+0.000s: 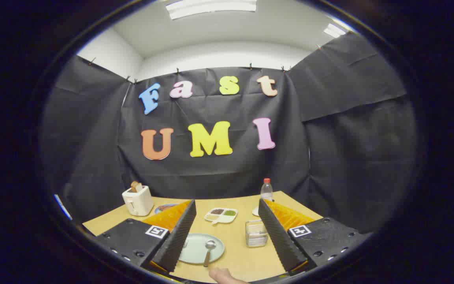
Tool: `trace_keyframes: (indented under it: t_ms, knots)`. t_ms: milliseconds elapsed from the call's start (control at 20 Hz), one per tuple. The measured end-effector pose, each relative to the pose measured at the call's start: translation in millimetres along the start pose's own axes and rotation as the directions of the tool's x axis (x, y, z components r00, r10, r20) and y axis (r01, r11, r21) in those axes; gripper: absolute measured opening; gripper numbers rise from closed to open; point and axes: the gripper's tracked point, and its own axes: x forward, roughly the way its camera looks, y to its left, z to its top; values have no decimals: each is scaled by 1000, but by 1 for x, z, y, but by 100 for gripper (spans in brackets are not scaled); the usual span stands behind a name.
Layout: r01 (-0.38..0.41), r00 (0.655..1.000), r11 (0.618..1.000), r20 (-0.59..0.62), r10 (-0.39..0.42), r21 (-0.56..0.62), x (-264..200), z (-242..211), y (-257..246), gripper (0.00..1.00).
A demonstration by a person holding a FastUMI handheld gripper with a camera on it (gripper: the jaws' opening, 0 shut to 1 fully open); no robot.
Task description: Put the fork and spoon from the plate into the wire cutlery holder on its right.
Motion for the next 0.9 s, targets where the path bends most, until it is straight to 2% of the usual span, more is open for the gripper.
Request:
trace_keyframes:
  t_ms: [200, 650, 900]
  knots:
    - [19, 1000, 996, -6, -19, -84, 0, -2, 6, 96]
    - [0, 1000, 997, -3, -1, -82, 2, -1, 19, 96]
    - [-26, 998, 993, -61, 19, -119, 14, -12, 36, 96]
